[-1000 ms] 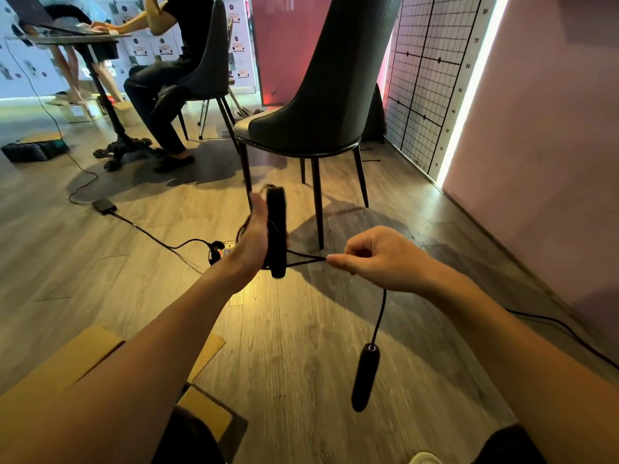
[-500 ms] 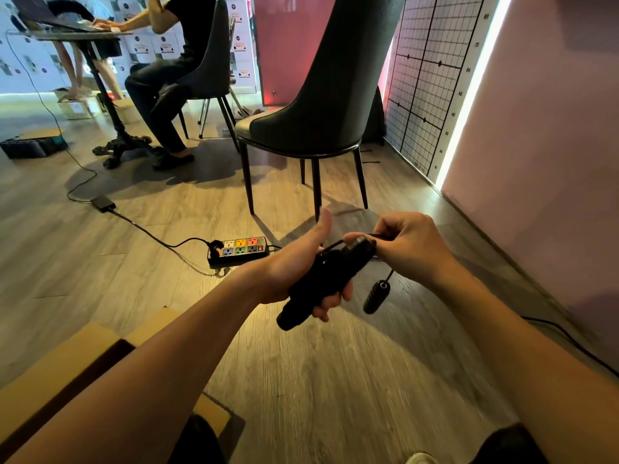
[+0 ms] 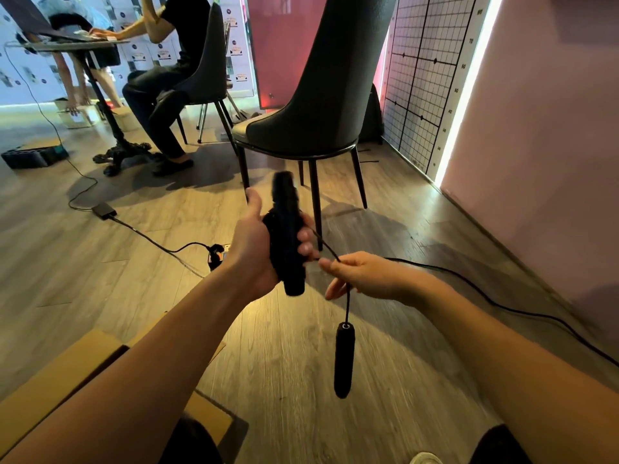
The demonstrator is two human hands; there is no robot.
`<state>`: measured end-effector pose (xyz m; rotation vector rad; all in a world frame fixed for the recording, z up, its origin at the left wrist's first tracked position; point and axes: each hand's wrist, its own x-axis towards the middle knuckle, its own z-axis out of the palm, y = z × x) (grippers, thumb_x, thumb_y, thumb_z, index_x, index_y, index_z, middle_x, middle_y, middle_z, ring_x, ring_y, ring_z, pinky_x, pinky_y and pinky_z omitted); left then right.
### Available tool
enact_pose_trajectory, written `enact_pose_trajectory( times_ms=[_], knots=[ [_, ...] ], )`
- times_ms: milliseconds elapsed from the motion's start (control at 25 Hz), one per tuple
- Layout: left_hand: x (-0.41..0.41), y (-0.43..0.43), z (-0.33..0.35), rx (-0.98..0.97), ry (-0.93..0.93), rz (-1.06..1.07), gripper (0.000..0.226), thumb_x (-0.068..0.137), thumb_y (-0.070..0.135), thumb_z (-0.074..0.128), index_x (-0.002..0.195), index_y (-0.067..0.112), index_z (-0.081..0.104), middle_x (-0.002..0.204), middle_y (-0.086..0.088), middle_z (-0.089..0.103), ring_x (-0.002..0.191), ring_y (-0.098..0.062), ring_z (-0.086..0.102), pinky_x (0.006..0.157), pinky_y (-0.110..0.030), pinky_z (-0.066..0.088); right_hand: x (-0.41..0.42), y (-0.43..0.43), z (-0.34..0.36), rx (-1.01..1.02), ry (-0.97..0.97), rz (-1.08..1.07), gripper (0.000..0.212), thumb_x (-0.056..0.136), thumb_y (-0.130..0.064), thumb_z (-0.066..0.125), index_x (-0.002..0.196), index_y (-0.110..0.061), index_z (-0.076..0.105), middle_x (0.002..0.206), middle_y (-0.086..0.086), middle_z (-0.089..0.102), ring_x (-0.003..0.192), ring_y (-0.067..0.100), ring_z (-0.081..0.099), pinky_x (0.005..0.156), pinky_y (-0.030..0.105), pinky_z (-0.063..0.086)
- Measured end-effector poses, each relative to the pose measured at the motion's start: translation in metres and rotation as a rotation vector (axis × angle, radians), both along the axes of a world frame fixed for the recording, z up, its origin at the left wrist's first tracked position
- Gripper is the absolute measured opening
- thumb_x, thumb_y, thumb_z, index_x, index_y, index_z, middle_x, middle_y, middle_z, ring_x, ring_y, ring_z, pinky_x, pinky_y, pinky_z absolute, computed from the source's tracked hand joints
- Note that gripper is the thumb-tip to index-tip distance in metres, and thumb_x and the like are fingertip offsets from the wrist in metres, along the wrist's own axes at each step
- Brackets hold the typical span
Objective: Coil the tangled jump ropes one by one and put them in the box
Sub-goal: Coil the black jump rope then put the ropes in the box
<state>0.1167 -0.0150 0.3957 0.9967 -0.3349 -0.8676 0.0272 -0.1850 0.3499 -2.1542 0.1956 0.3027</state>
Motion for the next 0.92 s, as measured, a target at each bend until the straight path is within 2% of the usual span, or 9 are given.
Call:
enact_pose_trajectory(
  times_ms=[120,200,320,440,520,640,720,800,920],
  knots=[
    [0.016,0.000,-0.002,-0.323,0.231,0.185,0.064,0.102,0.053,0.020,0.110,0.002,0.058,0.080,-0.009,0.059,0.069,-0.021,0.058,0.077,-0.032,0.054,-0.003,0.004,-0.008,-0.079,0.128,0.121,0.027,0.102,-0.049,0.042,0.092,-0.027,0.054,0.097,0.000,0.076,0.102,0.014,0.069,0.102,0.040,0.045],
    [0.026,0.003,-0.006,-0.360,0.265,0.316,0.051,0.102,0.041,0.027,0.117,0.002,0.056,0.094,-0.013,0.062,0.086,-0.026,0.063,0.089,-0.038,0.054,-0.004,0.009,-0.004,-0.085,0.121,0.123,0.024,0.101,-0.044,0.049,0.090,-0.024,0.055,0.094,0.002,0.073,0.101,0.017,0.069,0.099,0.038,0.047],
    [0.034,0.006,-0.011,-0.301,0.239,0.438,0.048,0.104,0.040,0.030,0.119,0.004,0.056,0.104,-0.015,0.062,0.099,-0.028,0.065,0.091,-0.039,0.053,-0.003,0.014,0.005,-0.090,0.088,0.135,0.015,0.094,-0.032,0.066,0.094,-0.020,0.057,0.088,-0.001,0.064,0.088,0.014,0.066,0.093,0.040,0.053],
    [0.035,0.005,-0.011,-0.216,0.152,0.497,0.052,0.105,0.046,0.032,0.124,0.004,0.054,0.105,-0.014,0.064,0.099,-0.027,0.066,0.091,-0.039,0.051,-0.002,0.018,0.015,-0.092,0.011,0.097,0.021,0.090,-0.019,0.072,0.108,-0.023,0.061,0.085,-0.002,0.060,0.074,0.010,0.062,0.078,0.032,0.059],
    [0.037,0.006,-0.012,-0.165,0.044,0.519,0.051,0.105,0.047,0.033,0.130,0.005,0.050,0.106,-0.013,0.063,0.099,-0.025,0.065,0.090,-0.039,0.051,-0.003,0.018,0.022,-0.075,-0.010,0.061,0.029,0.090,-0.017,0.072,0.116,-0.024,0.061,0.090,0.000,0.062,0.074,0.012,0.066,0.075,0.028,0.060],
    [0.042,0.011,-0.016,0.010,-0.227,0.516,0.045,0.105,0.045,0.032,0.124,0.010,0.052,0.104,-0.009,0.064,0.099,-0.021,0.065,0.092,-0.039,0.050,-0.012,0.008,0.028,-0.081,0.019,0.029,0.035,0.089,-0.022,0.072,0.121,-0.029,0.059,0.105,0.002,0.064,0.072,0.016,0.070,0.071,0.031,0.061],
    [0.043,0.015,-0.020,0.206,-0.432,0.456,0.046,0.105,0.046,0.031,0.116,0.010,0.058,0.105,-0.011,0.066,0.100,-0.021,0.066,0.090,-0.037,0.050,-0.017,0.001,0.030,-0.078,-0.017,0.013,0.039,0.087,-0.024,0.075,0.121,-0.027,0.058,0.104,0.006,0.066,0.067,0.014,0.068,0.067,0.032,0.061],
    [0.038,0.016,-0.023,0.391,-0.552,0.349,0.052,0.105,0.047,0.032,0.114,0.005,0.061,0.106,-0.014,0.069,0.099,-0.025,0.067,0.085,-0.037,0.051,-0.021,-0.003,0.034,-0.049,-0.154,-0.035,0.037,0.084,-0.022,0.078,0.117,-0.020,0.062,0.101,0.007,0.067,0.065,0.014,0.067,0.065,0.029,0.060],
    [0.025,0.008,-0.020,0.594,-0.581,0.184,0.053,0.103,0.051,0.034,0.105,0.008,0.065,0.095,-0.008,0.073,0.091,-0.025,0.068,0.077,-0.034,0.049,-0.019,0.001,0.035,-0.104,-0.455,-0.185,0.036,0.078,-0.029,0.083,0.110,-0.019,0.070,0.098,-0.002,0.069,0.078,0.015,0.070,0.067,0.033,0.062]
  ],
)
